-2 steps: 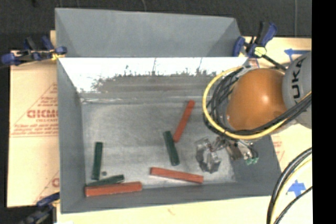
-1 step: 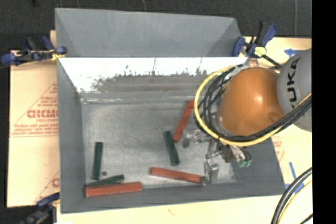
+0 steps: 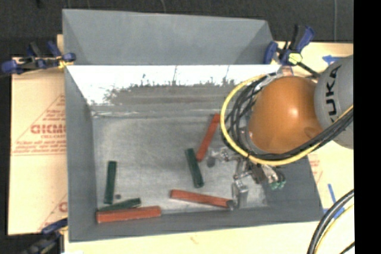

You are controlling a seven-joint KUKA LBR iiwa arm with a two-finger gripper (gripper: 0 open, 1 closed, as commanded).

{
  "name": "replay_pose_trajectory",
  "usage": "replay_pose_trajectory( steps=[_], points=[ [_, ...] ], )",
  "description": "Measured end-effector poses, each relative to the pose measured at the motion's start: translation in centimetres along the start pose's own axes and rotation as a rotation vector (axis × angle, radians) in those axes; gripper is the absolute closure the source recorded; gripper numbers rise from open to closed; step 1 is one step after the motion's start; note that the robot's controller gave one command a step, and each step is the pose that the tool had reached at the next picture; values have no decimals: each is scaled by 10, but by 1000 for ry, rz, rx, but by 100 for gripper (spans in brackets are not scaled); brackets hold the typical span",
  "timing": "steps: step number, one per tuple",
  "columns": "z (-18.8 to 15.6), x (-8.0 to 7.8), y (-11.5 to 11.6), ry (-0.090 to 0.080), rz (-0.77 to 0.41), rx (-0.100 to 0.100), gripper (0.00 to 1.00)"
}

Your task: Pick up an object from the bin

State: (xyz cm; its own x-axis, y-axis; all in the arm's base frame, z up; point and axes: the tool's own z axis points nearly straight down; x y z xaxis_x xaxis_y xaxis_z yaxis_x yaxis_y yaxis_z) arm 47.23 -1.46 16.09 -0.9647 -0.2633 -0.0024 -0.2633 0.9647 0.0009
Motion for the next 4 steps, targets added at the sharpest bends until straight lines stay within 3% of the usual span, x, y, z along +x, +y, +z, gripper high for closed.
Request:
replay_pose_trajectory(
  steps=[1,2,3,4],
  points=[
    [44,-23,31,-9,29,4,0],
    [89,-11,-37,-2,-81,4,100],
    [89,-11,-37,-2,-80,4,100],
    [-55,-26,-1,-1,-82,1,100]
  ],
)
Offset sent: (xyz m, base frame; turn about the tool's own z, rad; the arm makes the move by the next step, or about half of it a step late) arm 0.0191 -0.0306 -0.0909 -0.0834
